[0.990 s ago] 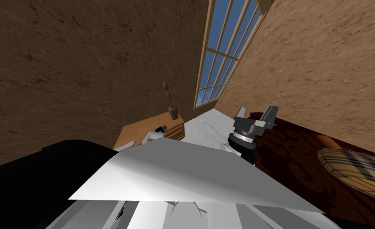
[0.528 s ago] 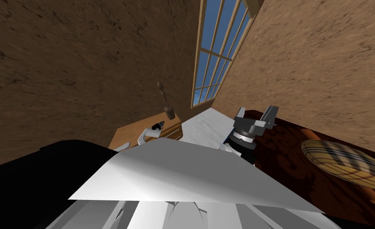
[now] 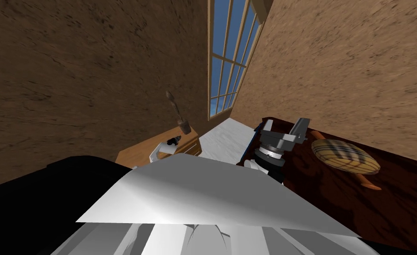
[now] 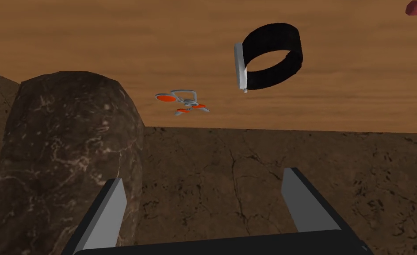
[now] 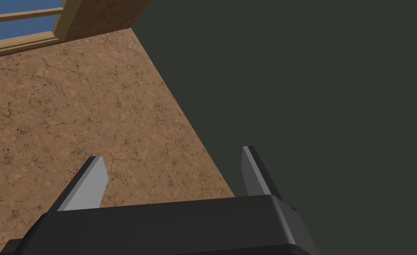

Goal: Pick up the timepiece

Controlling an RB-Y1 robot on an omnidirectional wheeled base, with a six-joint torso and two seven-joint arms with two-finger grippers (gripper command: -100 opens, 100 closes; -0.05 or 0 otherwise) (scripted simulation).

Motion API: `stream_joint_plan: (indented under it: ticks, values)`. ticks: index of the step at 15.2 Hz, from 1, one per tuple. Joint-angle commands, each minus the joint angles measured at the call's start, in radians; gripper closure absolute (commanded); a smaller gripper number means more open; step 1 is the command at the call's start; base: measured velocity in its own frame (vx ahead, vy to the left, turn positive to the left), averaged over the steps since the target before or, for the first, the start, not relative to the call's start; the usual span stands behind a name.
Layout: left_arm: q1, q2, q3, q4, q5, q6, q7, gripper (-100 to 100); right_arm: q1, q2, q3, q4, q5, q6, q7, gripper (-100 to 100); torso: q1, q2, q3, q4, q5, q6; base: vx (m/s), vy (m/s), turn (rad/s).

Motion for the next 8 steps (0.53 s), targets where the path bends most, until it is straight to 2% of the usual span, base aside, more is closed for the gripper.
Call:
stream_joint_plan:
  ticks: [1,5,8]
  values:
    - [0.008,0.008,-0.011,0.005,-0.003,0.019,-0.033,-100,0.0,0.0,0.0,0.0,0.0,0.0,0.0,0,0.0,0.0,0.0,0.0,0.0,0.0,-0.036,0.06,-0.14]
    - [0.026,0.01,-0.03,0.012,-0.004,0.05,-0.087,-100,0.0,0.0,0.0,0.0,0.0,0.0,0.0,0,0.001,-0.001,-0.001,0.0,0.0,0.0,-0.028,0.062,-0.125]
    - [0.038,0.002,-0.045,0.021,-0.004,0.072,-0.123,-100,0.0,0.0,0.0,0.0,0.0,0.0,0.0,0,0.002,-0.001,-0.001,0.0,0.001,0.0,-0.029,0.083,-0.061]
